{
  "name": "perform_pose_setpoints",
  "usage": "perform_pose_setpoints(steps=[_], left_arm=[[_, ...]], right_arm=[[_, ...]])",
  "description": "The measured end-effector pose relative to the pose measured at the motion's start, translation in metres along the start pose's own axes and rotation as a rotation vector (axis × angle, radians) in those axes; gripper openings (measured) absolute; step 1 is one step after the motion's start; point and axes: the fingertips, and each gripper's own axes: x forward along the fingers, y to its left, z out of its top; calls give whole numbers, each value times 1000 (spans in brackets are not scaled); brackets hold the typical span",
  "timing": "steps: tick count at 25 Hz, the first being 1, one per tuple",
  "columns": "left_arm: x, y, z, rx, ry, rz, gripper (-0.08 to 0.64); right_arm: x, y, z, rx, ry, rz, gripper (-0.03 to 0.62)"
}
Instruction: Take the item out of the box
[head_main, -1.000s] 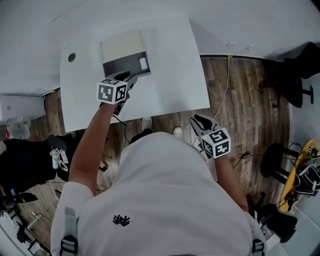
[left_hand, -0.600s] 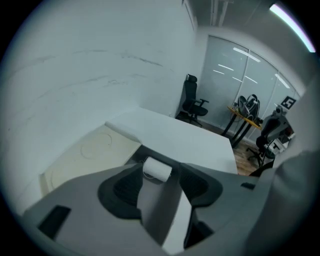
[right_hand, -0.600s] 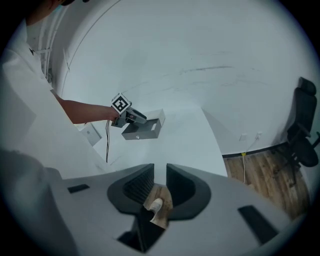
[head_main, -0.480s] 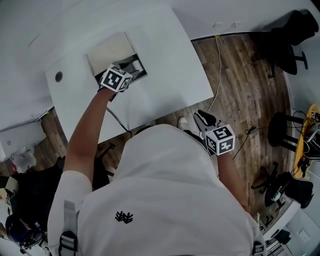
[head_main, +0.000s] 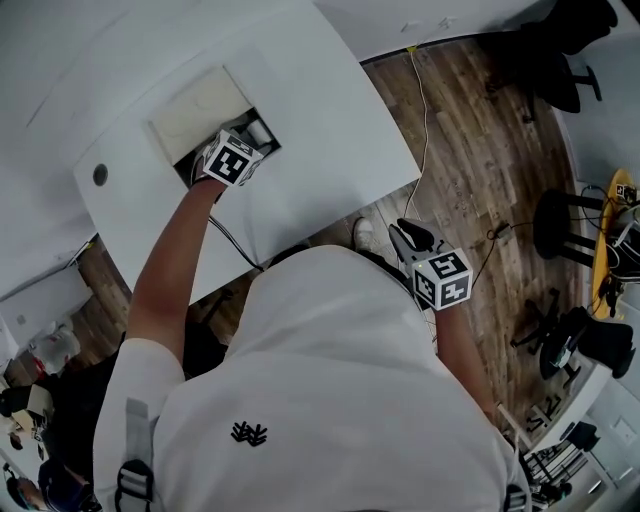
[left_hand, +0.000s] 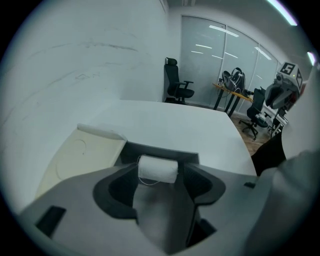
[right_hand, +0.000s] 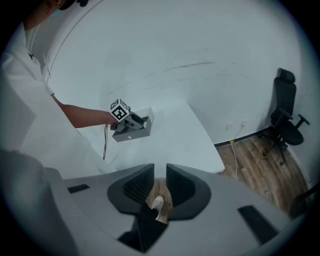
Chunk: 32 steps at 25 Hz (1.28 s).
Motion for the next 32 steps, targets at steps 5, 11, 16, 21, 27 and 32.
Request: perform_pose_setpoints(steps=[5,11,16,21,27,32], left_arm=[[5,0,-1,26,13,23,296],[13,-2,-6,64,64,10,303],[16,0,-11,70,81,11,288],[14,0,-11,53,70,6,281],[4,5,-11,43,56,30,279],[-16,5,-10,7,40,74,279]], right_arm=[[-3,5,-2,16,2,-5,77],[-8,3,-4,25,9,-11,77],[-10,1,-4,24,4,-19,75],[-10,-3,-3,10,-7,-23,74],[-4,-9,4,-13,-31,-11,66],[-7,-16,8,-41,-61,17,44]])
